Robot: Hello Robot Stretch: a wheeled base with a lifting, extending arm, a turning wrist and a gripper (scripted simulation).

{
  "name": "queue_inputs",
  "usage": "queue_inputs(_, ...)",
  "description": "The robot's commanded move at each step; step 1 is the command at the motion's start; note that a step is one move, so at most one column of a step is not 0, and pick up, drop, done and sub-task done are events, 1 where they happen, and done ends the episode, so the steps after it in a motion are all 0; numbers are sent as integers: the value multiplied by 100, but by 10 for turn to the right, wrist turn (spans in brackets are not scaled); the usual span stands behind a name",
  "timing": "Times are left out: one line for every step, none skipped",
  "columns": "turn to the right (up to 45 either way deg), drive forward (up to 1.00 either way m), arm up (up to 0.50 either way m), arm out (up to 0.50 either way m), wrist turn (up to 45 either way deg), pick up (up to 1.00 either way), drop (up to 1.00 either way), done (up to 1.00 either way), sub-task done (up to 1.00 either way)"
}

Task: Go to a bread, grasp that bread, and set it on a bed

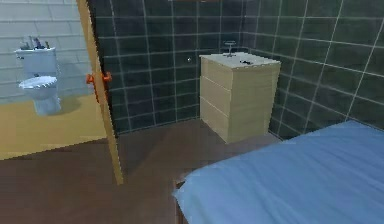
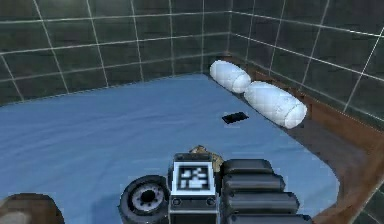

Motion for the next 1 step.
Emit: queue_inputs(-450, 0, 0, 0, 0, 0, 0, 0, 0)
